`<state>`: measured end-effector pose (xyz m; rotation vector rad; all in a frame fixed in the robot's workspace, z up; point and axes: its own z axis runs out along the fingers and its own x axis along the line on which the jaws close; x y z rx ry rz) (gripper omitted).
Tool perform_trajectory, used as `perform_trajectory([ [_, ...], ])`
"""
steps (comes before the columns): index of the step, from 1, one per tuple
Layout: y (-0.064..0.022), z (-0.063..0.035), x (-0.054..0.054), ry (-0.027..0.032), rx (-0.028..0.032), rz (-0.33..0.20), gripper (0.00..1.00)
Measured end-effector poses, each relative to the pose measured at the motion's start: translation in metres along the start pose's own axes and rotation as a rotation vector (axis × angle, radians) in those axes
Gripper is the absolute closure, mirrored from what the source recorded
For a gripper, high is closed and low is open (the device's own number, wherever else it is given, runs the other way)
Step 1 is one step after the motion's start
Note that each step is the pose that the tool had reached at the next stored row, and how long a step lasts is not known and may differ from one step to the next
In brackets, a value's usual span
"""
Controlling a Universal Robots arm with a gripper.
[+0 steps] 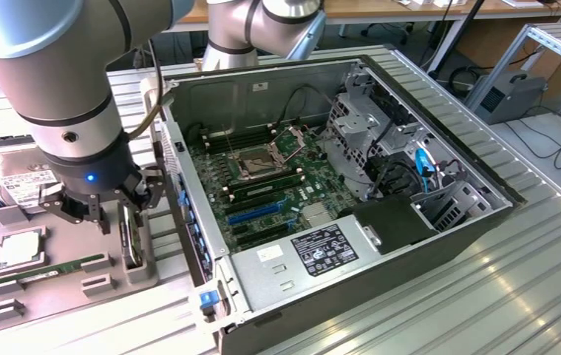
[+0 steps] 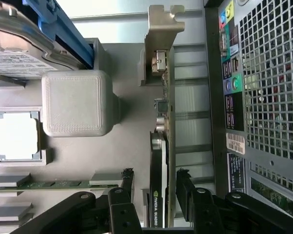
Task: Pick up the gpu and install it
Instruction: 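Pick up the gpu and move the gpu toward the slot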
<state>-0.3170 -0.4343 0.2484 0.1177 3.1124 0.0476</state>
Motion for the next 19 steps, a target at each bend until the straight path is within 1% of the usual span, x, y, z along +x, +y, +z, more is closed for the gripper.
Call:
perform_trajectory([
  [12,0.0219,0.0048,0.002,0.0,-0.0001,0.0,0.52],
  [17,0.0276,0.0058,0.002,-0.0001,-0.0002,0.0,0.52],
  [19,0.0277,0.0058,0.002,-0.0001,-0.0001,0.0,0.52],
])
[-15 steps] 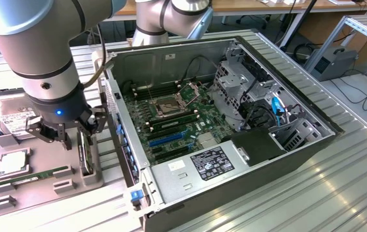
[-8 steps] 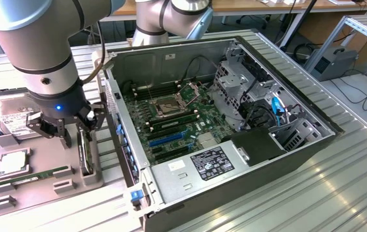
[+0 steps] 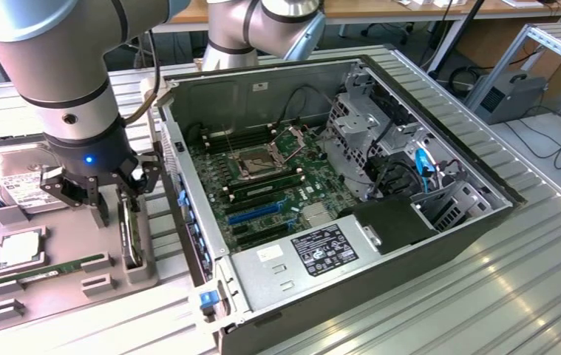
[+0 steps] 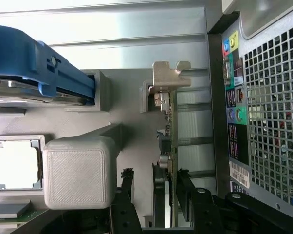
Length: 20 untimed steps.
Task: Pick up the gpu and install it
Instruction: 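Pick up the gpu and move the gpu toward the slot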
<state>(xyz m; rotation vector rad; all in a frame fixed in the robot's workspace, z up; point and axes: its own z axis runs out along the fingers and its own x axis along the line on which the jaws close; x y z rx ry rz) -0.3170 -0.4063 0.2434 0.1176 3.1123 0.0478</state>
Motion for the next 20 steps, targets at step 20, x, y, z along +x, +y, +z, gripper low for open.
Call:
perform_trajectory([
  [20,0.0001,-0.0001,0.0,0.0001,0.0001,0.0,0.73],
])
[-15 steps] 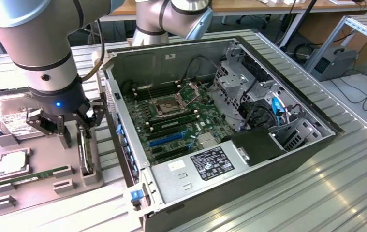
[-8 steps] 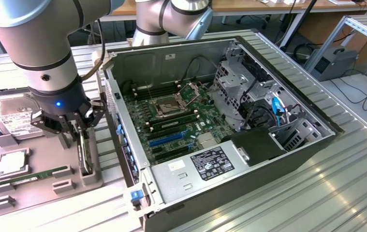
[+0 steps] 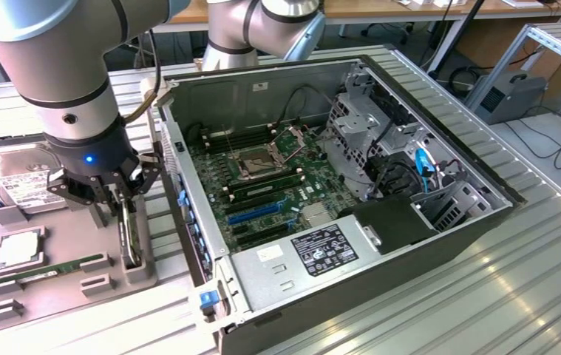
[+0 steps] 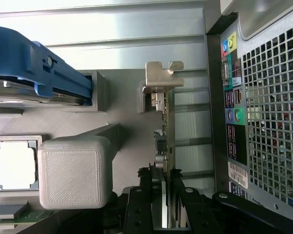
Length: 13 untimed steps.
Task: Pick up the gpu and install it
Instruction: 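Pick up the gpu and move the gpu toward the slot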
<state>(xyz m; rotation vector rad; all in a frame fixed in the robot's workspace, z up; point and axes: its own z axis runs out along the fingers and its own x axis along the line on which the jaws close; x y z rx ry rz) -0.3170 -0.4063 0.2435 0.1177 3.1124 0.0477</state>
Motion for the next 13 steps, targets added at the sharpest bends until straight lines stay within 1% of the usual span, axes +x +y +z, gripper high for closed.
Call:
perform_trajectory([
  [13,0.0008,-0.002,0.0,-0.0002,0.0,0.0,0.73],
])
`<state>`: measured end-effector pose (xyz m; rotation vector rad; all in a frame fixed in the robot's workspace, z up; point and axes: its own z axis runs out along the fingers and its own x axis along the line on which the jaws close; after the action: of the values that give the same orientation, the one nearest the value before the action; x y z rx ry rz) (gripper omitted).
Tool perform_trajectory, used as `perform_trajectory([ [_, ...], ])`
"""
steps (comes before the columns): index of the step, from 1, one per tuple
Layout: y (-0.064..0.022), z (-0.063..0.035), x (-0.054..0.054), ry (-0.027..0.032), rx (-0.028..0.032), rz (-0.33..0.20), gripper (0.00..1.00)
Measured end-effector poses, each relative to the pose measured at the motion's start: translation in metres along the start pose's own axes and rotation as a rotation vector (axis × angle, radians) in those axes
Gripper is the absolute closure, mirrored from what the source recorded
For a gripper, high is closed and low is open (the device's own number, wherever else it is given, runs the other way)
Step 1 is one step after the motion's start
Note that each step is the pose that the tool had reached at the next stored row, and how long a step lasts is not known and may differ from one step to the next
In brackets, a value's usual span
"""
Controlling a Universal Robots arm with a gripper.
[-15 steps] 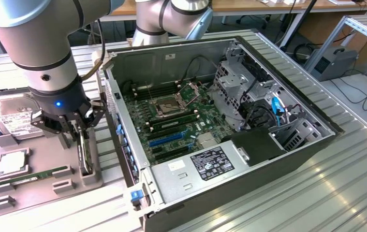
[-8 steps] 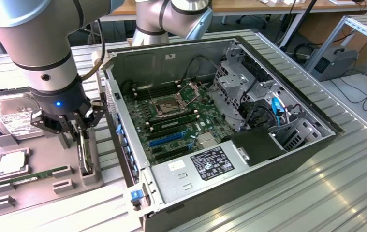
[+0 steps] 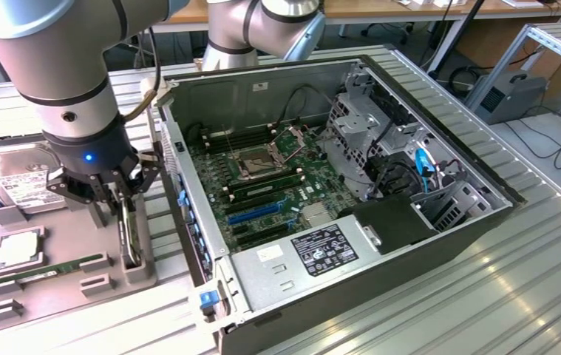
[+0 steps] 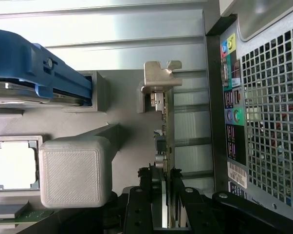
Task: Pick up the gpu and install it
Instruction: 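Pick up the gpu and move the gpu toward the slot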
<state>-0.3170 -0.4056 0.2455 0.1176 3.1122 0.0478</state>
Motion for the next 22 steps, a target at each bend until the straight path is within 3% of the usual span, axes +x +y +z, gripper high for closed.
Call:
perform_trajectory([
  [6,0.0011,-0.005,0.0,0.0002,0.0001,0.0,0.73],
  [12,0.0017,-0.0167,0.0,0.0001,0.0001,0.0,0.73],
  [22,0.0018,-0.0224,0.0,0.0002,0.0001,0.0,0.73],
])
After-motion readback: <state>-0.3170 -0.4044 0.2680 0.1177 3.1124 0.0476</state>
